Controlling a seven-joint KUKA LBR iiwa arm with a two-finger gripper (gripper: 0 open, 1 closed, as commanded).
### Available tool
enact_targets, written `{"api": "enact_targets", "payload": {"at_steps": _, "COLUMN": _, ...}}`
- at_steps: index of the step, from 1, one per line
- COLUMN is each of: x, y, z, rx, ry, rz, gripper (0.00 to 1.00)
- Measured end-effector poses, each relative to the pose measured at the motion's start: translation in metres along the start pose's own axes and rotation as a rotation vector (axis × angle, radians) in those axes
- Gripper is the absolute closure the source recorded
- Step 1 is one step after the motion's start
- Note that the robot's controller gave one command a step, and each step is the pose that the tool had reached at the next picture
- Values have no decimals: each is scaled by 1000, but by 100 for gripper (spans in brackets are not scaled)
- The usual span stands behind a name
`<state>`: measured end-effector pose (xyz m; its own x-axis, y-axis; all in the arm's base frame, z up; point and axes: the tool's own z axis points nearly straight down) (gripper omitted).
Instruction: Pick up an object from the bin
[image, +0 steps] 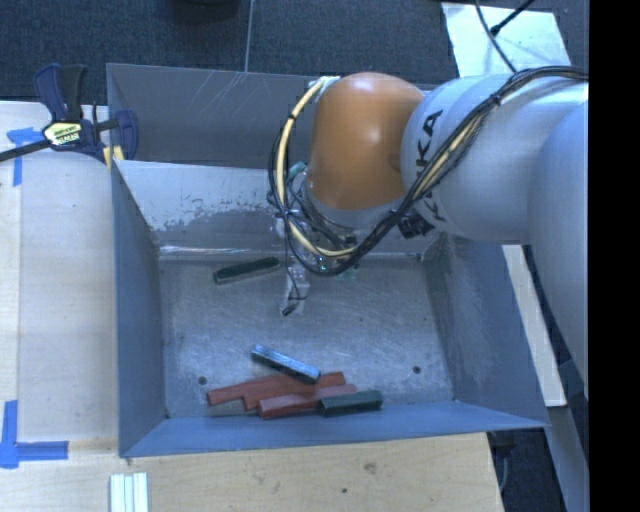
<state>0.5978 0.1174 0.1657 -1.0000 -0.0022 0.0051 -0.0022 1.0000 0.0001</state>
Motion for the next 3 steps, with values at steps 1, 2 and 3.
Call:
{"api": "enact_targets", "payload": {"at_steps": 1, "x": -26, "y": -15, "z": 85, "rx": 2, "ry": 0, "rz": -54, "gripper": 0}}
{"api": "enact_targets", "payload": {"at_steps": 2, "x": -28, "y": -14, "z": 79, "rx": 0, "ry": -8, "rz": -52, "gripper": 100}}
{"api": "enact_targets", "payload": {"at_steps": 3, "x": -8, "y": -4, "z": -90, "rx": -2, "ry": -18, "rz": -32, "gripper": 100}}
